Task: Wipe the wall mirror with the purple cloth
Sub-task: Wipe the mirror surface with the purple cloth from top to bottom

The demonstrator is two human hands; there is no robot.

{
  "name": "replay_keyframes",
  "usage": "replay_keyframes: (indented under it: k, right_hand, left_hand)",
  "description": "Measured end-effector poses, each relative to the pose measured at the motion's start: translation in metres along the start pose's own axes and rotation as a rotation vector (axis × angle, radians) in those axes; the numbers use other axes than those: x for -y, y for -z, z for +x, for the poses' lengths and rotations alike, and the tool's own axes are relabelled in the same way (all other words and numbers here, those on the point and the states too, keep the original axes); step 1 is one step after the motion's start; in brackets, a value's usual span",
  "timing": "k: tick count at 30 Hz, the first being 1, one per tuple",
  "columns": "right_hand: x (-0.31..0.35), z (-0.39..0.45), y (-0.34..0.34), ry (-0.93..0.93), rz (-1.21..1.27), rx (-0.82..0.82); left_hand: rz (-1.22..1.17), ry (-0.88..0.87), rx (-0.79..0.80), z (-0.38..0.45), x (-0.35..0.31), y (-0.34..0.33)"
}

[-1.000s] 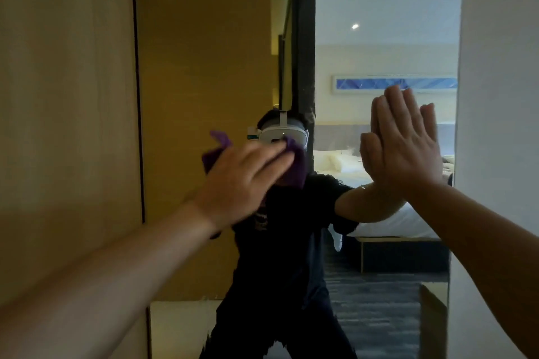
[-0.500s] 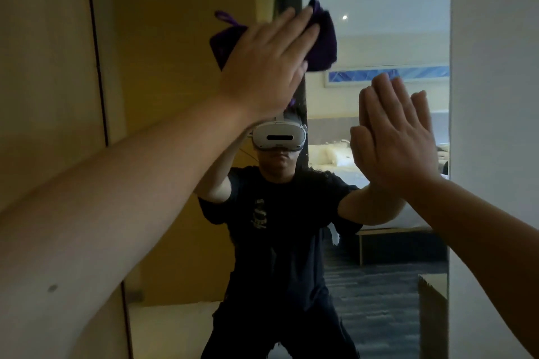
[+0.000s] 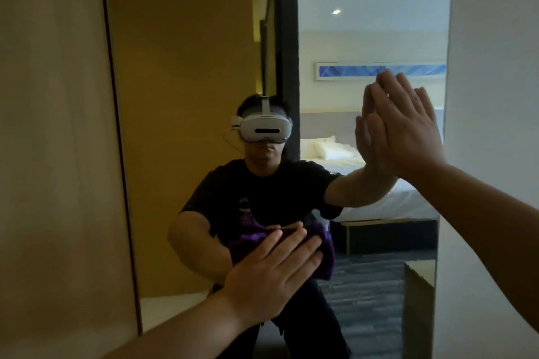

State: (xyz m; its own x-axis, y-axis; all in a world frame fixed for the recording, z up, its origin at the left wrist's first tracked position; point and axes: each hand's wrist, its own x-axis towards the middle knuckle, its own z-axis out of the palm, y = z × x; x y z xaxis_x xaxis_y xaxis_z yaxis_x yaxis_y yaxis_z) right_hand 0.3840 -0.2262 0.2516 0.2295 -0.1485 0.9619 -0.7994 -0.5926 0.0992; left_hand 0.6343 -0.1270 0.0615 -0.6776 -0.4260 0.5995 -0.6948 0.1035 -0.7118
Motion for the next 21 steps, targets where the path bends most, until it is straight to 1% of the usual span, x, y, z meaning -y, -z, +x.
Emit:
replay_keyframes:
  k: [3, 4, 6, 8, 10, 12, 15, 17, 19, 21]
  right_hand:
    - [0.000, 0.000, 0.013, -0.044, 0.078, -0.065]
    - [-0.008, -0.001, 0.016, -0.068, 0.051, -0.061]
    - [-0.035, -0.004, 0.017, -0.097, -0.042, 0.004]
    - [-0.058, -0.012, 0.010, -0.104, -0.086, 0.053]
    - [-0.062, -0.016, 0.001, -0.104, -0.058, 0.045]
    - [-0.059, -0.016, -0.003, -0.103, -0.008, 0.006]
    - [-0.062, -0.013, -0.006, -0.103, 0.030, -0.040]
    - [-0.067, -0.014, -0.011, -0.086, 0.032, -0.053]
    - [-0.070, -0.013, -0.015, -0.071, 0.036, -0.061]
    - [-0.072, -0.013, -0.017, -0.063, 0.044, -0.065]
  left_hand:
    - [-0.037, 0.022, -0.014, 0.000, 0.002, 0.002]
    - [-0.051, 0.025, -0.024, 0.002, 0.004, 0.004]
    - [-0.083, 0.027, -0.031, 0.006, 0.007, 0.010]
    - [-0.114, 0.020, -0.046, 0.011, 0.013, 0.015]
    - [-0.095, 0.017, -0.071, 0.021, 0.019, 0.020]
    - [-0.059, 0.083, -0.138, 0.041, 0.030, 0.025]
    - [-0.034, 0.271, -0.344, 0.097, 0.066, 0.039]
    - [0.007, 0.344, -0.459, 0.150, 0.098, 0.053]
    - [0.026, 0.401, -0.539, 0.208, 0.132, 0.074]
    - [0.028, 0.470, -0.548, 0.265, 0.164, 0.099]
